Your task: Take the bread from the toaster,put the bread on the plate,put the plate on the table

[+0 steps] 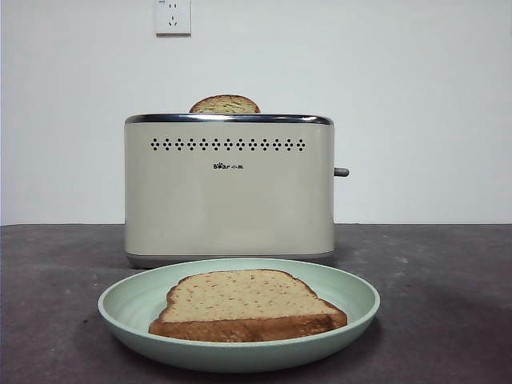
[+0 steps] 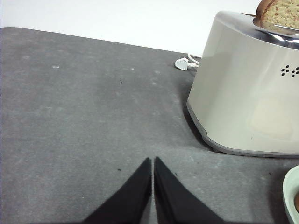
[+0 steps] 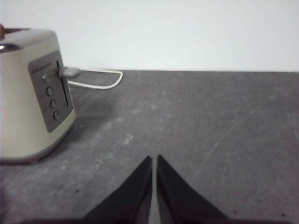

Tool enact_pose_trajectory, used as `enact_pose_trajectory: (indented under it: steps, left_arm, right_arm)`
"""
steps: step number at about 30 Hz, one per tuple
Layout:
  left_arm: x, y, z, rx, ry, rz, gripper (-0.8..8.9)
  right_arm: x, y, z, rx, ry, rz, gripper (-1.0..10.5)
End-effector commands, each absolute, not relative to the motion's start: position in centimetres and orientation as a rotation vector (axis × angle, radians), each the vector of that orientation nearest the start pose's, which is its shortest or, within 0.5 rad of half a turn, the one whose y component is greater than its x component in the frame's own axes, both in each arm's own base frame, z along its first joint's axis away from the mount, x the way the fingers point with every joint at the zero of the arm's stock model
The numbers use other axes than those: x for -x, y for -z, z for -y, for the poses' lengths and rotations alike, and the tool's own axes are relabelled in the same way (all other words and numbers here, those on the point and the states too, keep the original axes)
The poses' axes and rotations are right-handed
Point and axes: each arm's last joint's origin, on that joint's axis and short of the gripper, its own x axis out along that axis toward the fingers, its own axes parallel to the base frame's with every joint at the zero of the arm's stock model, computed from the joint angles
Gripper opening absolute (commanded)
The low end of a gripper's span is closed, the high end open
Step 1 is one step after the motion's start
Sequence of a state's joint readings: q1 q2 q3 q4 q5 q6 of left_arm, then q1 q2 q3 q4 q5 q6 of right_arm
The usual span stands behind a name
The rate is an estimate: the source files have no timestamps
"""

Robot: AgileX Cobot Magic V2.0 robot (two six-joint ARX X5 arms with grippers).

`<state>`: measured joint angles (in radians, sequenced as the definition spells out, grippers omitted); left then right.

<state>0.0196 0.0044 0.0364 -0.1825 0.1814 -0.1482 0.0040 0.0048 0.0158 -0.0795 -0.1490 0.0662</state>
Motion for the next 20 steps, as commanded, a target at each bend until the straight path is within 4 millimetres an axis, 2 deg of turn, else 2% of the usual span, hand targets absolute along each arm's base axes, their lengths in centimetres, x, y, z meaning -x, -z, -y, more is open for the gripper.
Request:
enact_pose_trajectory:
  steps: [1, 4, 20]
  left_arm:
    - [-9.50, -15.01, 0.30, 0.169, 0.142, -0.192, 0.08]
    - [-9.50, -15.01, 0.30, 0.169, 0.143, -0.192, 0.08]
    - [-9.50, -15.01, 0.30, 0.169, 0.143, -0.192, 0.08]
  right_arm:
    - [-9.64, -15.53, -0.44, -0.094, -0.143, -0.118, 0.1]
    - [-9.57, -15.08, -0.44, -0.098, -0.141, -0.166, 0.1]
    - [-9.65, -15.78, -0.44, -0.093, -0.143, -0.096, 0.1]
